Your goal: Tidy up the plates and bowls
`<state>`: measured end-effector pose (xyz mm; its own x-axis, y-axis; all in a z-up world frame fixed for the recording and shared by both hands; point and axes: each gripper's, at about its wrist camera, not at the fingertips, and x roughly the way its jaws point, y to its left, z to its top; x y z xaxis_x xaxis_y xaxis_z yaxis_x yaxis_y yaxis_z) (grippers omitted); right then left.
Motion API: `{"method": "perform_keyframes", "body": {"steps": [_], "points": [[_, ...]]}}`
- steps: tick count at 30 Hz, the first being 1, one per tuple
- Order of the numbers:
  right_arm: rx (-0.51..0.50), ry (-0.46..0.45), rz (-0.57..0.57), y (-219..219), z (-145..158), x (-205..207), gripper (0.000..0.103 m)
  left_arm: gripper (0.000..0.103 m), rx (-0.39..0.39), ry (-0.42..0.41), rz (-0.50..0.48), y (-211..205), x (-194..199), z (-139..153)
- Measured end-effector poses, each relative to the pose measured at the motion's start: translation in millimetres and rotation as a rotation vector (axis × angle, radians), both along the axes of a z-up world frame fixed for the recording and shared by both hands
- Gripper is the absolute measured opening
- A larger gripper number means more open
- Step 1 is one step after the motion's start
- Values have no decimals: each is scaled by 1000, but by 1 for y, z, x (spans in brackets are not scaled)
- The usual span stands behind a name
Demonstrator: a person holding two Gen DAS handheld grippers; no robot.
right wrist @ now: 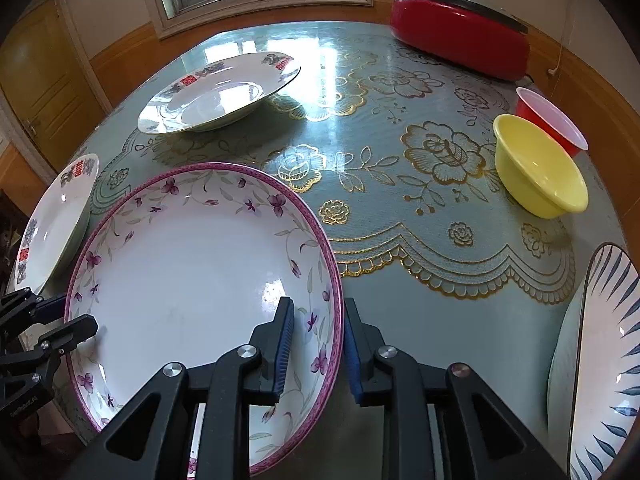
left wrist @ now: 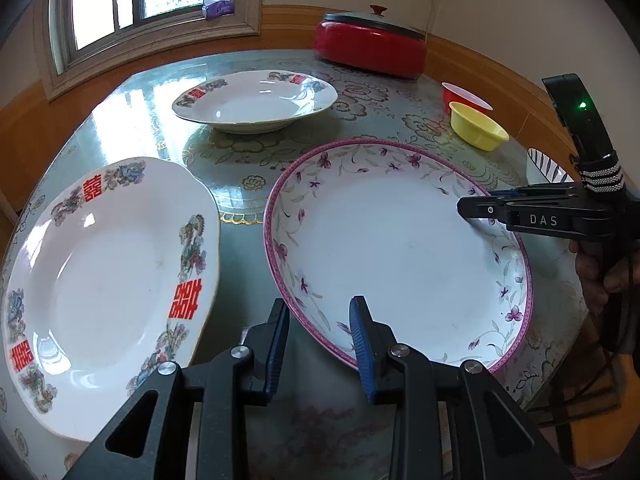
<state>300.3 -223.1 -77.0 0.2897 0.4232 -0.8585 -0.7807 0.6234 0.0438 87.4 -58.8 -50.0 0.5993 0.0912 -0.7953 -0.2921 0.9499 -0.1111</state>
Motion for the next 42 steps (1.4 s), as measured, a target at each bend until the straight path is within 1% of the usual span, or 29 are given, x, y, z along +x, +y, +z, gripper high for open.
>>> {"method": "perform_keyframes", "body": {"steps": [3,6,9,10,12,13,15,17,19,22,24,26,29,32,33,34,35,37,39,42], "points": [[3,8,-2,-1,0,0,24,31,-15,-3,3,3,0,0],[3,-5,26,-2,0,-1,24,31,-16,-21,16,3,-3,-1],[6,2,55,-5,-1,1,22,25,-42,-29,48,7,-5,2],[-1,1,69,-6,0,2,22,23,-35,-37,49,7,-7,5],[-5,-8,104,-9,0,1,22,23,-8,-44,44,2,-11,6],[-2,-6,118,-11,0,1,21,23,-9,-45,50,1,-12,6],[12,22,129,-17,0,7,20,23,-17,-41,69,0,-10,6],[32,54,135,-20,0,12,18,23,3,-34,98,-4,-8,6],[47,47,152,-19,0,13,18,22,11,-36,131,-8,-10,5],[80,48,143,-13,0,20,16,22,4,-45,164,-15,-13,5],[83,37,157,-9,0,22,16,23,6,-57,174,-19,-16,5],[87,37,190,-5,0,23,16,23,-2,-61,206,-21,-20,5],[97,52,213,-2,-1,24,16,23,-40,-76,257,-20,-25,4],[98,71,234,-2,-2,27,17,29,-17,-58,281,-27,-18,-1],[93,81,243,-1,-2,27,18,31,-25,-50,290,-26,-16,-3],[90,77,251,-1,-3,27,18,31,-38,-47,302,-25,-14,-6],[89,72,260,0,-3,26,19,29,-35,-43,308,-26,-12,-6],[90,46,269,1,-3,22,21,28,10,-35,325,-31,-9,-6],[84,18,268,3,-3,21,19,26,-6,-47,350,-28,-10,-7],[97,13,260,1,-3,26,18,26,-9,-41,346,-30,-7,-6]]}}
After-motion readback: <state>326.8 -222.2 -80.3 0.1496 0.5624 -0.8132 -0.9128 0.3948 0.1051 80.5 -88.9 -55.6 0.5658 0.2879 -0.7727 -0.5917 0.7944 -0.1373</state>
